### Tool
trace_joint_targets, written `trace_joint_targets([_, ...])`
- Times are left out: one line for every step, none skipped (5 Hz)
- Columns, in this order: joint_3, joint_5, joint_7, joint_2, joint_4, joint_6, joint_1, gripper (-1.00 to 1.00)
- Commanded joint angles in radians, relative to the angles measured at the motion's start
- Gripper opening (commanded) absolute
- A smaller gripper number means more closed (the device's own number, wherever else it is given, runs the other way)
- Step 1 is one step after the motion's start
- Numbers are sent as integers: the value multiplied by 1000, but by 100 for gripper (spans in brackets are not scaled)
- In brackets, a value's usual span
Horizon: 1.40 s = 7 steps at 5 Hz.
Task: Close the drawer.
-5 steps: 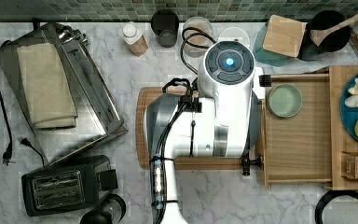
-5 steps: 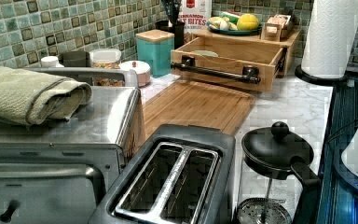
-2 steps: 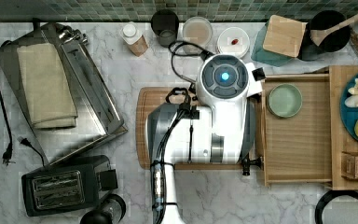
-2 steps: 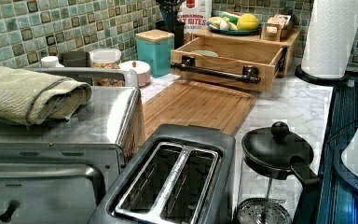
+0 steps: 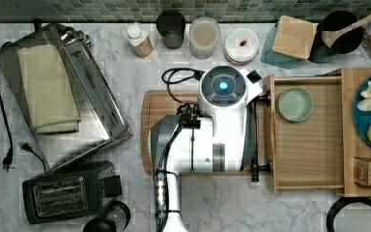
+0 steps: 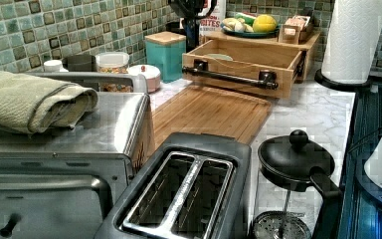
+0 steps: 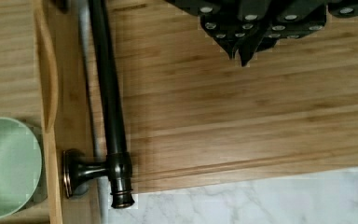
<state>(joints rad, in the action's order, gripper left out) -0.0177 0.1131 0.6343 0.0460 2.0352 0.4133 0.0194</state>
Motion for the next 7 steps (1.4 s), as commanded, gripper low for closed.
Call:
trace_joint_targets([34, 176, -41, 68, 96, 231, -53, -100])
trace_joint_targets([25, 131, -14, 116, 95, 264, -33, -100])
trace_joint_targets([17, 257, -88, 136, 152, 390, -31, -100])
trace_joint_targets([8, 293, -115, 151, 167, 393, -35, -100])
trace_joint_targets([8, 285, -89, 148, 184, 410, -27, -100])
trace_joint_targets([0, 290, -47, 143, 219, 479, 0, -100])
trace_joint_targets([-1, 276, 22, 129, 224, 472, 41, -100])
